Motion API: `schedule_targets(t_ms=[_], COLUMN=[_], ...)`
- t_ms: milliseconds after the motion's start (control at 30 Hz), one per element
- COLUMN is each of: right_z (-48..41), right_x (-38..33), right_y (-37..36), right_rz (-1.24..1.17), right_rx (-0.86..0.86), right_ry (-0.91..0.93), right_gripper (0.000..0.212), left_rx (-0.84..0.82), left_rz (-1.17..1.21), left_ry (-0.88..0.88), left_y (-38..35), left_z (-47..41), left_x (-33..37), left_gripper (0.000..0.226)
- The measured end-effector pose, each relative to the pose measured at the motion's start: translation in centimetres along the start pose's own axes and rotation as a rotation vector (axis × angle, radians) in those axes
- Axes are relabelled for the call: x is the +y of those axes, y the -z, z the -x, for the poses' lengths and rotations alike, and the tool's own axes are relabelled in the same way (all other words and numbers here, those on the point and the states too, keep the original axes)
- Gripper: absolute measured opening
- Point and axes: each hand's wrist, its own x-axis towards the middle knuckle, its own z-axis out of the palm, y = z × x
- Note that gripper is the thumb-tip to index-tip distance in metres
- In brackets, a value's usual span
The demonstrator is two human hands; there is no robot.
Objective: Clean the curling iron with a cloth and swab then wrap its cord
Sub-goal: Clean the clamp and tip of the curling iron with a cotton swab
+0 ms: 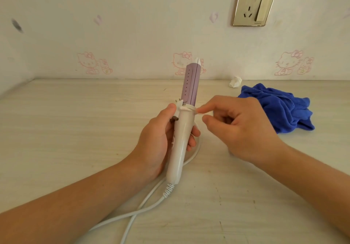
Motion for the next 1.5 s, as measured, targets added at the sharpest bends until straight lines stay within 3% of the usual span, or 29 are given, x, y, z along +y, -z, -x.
schedule_targets(t_ms=[133, 300, 433, 600, 767, 967, 1133, 1267, 1433, 1500], right_z=[1.4, 0.2, 1.6, 0.3, 2.1, 1.2, 2.9, 2.3, 3.4, 3.3], right_x=[-0.8, 0.1, -0.6, -0.1, -0.7, -0.6, -1.7, -1.3, -2.2, -2.0], right_y=[-0.5, 0.1, -0.3, -0.1, -0.3, -0.1, -0.6, -0.4, -0.6, -0.7], right_rz=[-0.037, -0.014, -0.077, -0.014, -0.095, -0.063, -0.089, -0.054, -0.131, -0.124], right_rx=[-0.142, 0.004, -0.188, -0.023, -0.312, -0.196, -0.444, -0.279, -0.577, -0.522], right_ry=[0.034, -0.034, 0.024, -0.027, 0.012, -0.034, 0.031, -0.014, 0.011, 0.009], right_gripper=[0.014, 0.014, 0.016, 0.014, 0.017, 0.013, 0.02, 0.015, 0.019, 0.019], left_rx=[0.028, 0.011, 0.039, 0.031, 0.058, 0.059, 0.056, 0.064, 0.045, 0.053], left_rz=[-0.014, -0.023, 0.018, 0.02, 0.028, 0.064, 0.048, 0.091, 0.08, 0.092], left_ry=[0.025, 0.003, 0.031, 0.016, 0.038, 0.032, 0.064, 0.043, 0.076, 0.07], left_y=[0.0, 0.0, -0.3, -0.3, -0.3, -0.5, -0.4, -0.5, -0.4, -0.4], left_z=[-0.1, 0.0, 0.1, 0.2, 0.2, 0.2, 0.2, 0.2, 0.3, 0.3], left_x=[-0.1, 0.0, 0.2, 0.3, 0.4, 0.5, 0.6, 0.7, 0.8, 0.9], left_gripper=[0.057, 0.058, 0.057, 0.057, 0.059, 0.058, 0.058, 0.058, 0.058, 0.058])
